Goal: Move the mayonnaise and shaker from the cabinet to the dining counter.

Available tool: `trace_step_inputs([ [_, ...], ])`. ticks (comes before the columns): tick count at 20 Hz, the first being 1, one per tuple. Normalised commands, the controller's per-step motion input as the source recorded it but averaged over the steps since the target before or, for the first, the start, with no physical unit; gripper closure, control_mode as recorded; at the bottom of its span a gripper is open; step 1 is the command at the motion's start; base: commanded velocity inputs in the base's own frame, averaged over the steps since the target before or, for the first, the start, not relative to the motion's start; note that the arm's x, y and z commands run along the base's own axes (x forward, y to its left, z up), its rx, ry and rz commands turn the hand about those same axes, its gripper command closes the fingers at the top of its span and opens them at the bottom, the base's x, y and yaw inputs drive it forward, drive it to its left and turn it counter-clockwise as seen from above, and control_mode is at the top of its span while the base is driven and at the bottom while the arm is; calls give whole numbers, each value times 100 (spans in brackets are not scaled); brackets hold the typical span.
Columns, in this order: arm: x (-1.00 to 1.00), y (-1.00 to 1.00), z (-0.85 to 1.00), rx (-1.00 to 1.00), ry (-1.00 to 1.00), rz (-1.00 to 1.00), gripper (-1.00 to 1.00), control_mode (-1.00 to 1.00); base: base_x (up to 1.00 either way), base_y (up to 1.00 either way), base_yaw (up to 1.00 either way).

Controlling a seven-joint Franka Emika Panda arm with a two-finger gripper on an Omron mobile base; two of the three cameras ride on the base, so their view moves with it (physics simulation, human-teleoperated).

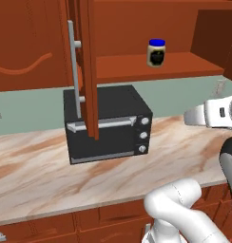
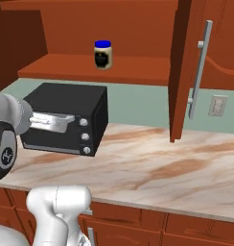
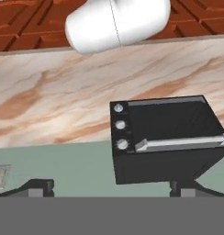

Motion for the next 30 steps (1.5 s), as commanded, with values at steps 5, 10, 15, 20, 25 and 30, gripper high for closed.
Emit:
trace_step_inputs([
  [5, 0, 0, 85, -2, 0, 14, -100, -100, 0, 0, 0],
  [10, 2, 30, 72, -19, 0, -1, -100, -100, 0, 0, 0],
  [15, 30, 26, 46, -23, 0, -8, -100, -100, 0, 0, 0],
  [20, 77, 0, 10, -10, 0, -3, -100, -100, 0, 0, 0],
  [25, 95, 0, 0, 0, 0, -3, -100, -100, 0, 0, 0],
  [30, 79, -1, -6, 1, 0, 0, -100, -100, 0, 0, 0],
])
